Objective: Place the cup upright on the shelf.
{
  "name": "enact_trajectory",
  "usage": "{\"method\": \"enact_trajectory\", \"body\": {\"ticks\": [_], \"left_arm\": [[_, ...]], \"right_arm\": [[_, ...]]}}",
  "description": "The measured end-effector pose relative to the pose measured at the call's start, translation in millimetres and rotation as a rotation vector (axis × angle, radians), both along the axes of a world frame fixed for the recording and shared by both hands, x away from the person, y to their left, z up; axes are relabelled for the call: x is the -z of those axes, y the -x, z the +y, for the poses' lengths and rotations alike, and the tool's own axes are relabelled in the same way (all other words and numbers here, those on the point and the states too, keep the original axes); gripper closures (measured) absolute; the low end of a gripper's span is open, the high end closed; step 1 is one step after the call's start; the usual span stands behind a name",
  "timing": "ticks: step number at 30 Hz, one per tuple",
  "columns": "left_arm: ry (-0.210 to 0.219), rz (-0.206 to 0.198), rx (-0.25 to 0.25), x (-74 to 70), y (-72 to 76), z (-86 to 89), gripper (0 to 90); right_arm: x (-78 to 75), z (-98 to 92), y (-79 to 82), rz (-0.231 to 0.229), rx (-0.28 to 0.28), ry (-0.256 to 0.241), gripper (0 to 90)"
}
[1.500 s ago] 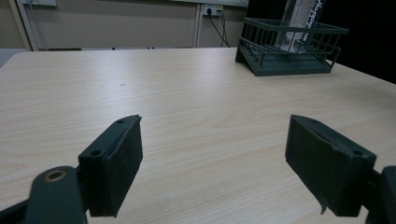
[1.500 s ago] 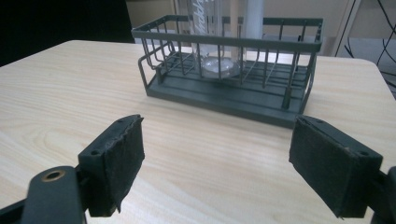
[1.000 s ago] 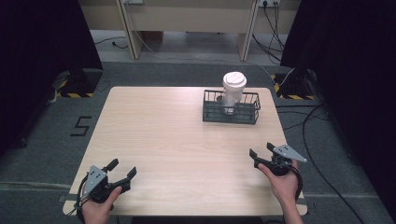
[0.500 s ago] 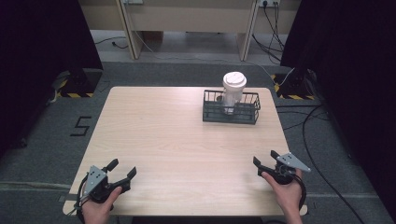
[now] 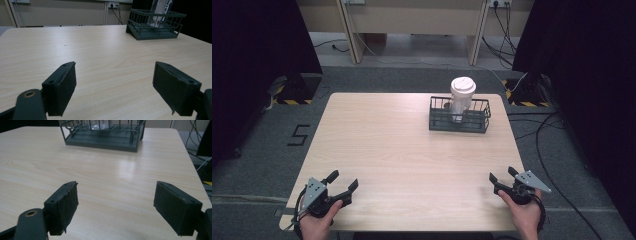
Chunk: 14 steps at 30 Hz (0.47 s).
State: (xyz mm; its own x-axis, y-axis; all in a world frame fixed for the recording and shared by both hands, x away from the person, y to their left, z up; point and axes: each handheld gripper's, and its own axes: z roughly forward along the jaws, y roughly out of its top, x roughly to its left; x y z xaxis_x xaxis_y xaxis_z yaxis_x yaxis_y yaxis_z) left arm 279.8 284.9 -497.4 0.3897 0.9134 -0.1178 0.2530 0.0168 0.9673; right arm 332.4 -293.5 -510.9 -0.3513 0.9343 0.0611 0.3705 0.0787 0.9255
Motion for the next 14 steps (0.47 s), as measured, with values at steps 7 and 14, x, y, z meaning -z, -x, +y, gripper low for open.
{"method": "enact_trajectory", "body": {"ticks": [7,14], "left_arm": [[-0.001,-0.002,0.000,-0.2,0.4,0.6,18.6],[0.001,-0.004,0.003,-0.4,0.6,1.3,18.6]], "right_arm": [[0.3,-0.8,1.8,-0.016,0.005,-0.009,20.3],[0.4,-1.7,2.0,-0.022,0.003,-0.019,19.4]]}}
